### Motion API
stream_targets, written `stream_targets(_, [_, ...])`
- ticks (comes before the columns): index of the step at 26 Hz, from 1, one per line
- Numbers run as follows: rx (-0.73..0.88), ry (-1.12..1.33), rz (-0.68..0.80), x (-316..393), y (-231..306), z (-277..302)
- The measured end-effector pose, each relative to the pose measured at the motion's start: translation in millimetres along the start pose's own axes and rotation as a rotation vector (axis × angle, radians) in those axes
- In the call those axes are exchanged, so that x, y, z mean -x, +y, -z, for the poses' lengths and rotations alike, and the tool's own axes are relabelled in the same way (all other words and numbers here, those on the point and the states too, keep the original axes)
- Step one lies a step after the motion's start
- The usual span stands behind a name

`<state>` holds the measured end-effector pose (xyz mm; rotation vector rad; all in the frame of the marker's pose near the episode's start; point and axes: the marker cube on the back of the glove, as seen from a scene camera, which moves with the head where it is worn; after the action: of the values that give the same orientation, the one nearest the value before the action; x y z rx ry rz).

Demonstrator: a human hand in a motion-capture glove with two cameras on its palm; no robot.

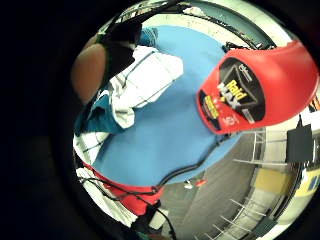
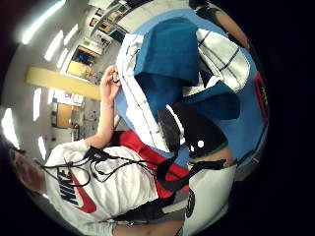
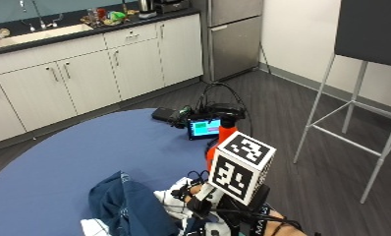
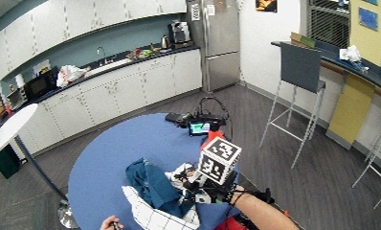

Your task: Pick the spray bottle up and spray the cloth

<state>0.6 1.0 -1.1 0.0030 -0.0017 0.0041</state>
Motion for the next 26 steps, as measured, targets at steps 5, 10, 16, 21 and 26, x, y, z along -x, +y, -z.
stream_targets(5, [-0.022, -0.006, -0.013, -4, 5, 6])
stream_targets(10, [-0.080, -0.025, -0.043, -15, 16, 17])
stream_targets(16, [-0.322, -0.123, -0.179, -58, 41, 50])
stream_targets(21, [-0.513, -0.245, -0.385, -114, 51, 67])
stream_targets(26, [-0.507, -0.439, -0.485, -155, 21, 44])
